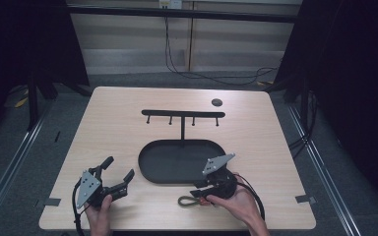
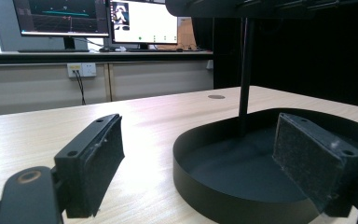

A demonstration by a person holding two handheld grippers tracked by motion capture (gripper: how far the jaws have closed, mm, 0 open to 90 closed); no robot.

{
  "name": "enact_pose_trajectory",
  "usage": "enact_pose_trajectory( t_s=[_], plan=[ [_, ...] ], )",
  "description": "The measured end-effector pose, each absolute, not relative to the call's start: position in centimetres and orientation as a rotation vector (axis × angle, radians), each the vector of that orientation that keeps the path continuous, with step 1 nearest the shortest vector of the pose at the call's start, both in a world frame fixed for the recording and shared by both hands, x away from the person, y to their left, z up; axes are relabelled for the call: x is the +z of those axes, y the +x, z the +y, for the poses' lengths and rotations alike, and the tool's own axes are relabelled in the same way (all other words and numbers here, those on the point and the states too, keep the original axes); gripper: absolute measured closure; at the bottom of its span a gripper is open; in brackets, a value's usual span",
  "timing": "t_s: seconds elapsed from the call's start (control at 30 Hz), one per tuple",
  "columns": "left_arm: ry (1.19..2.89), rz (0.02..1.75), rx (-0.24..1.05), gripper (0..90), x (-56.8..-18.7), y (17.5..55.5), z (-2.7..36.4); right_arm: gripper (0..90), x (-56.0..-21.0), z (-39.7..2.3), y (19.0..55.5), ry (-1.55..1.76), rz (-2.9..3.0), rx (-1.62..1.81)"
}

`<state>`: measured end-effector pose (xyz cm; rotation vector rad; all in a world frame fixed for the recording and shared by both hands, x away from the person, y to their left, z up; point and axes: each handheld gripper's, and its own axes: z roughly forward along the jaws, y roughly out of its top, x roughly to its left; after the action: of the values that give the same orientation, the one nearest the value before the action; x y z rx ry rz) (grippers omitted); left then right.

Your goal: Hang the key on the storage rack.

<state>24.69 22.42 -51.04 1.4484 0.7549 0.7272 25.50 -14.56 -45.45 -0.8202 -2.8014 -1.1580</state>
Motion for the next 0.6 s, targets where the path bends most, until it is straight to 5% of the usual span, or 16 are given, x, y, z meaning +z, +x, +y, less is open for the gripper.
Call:
enact_pose_trajectory(
  t_s=[0.6],
  plan=[
    [1.449, 0.754, 0.728, 15.8, -51.0, 24.7, 22.4, 75.9, -46.2, -10.8, 27.0, -0.636, -2.876, -0.761]
  ],
)
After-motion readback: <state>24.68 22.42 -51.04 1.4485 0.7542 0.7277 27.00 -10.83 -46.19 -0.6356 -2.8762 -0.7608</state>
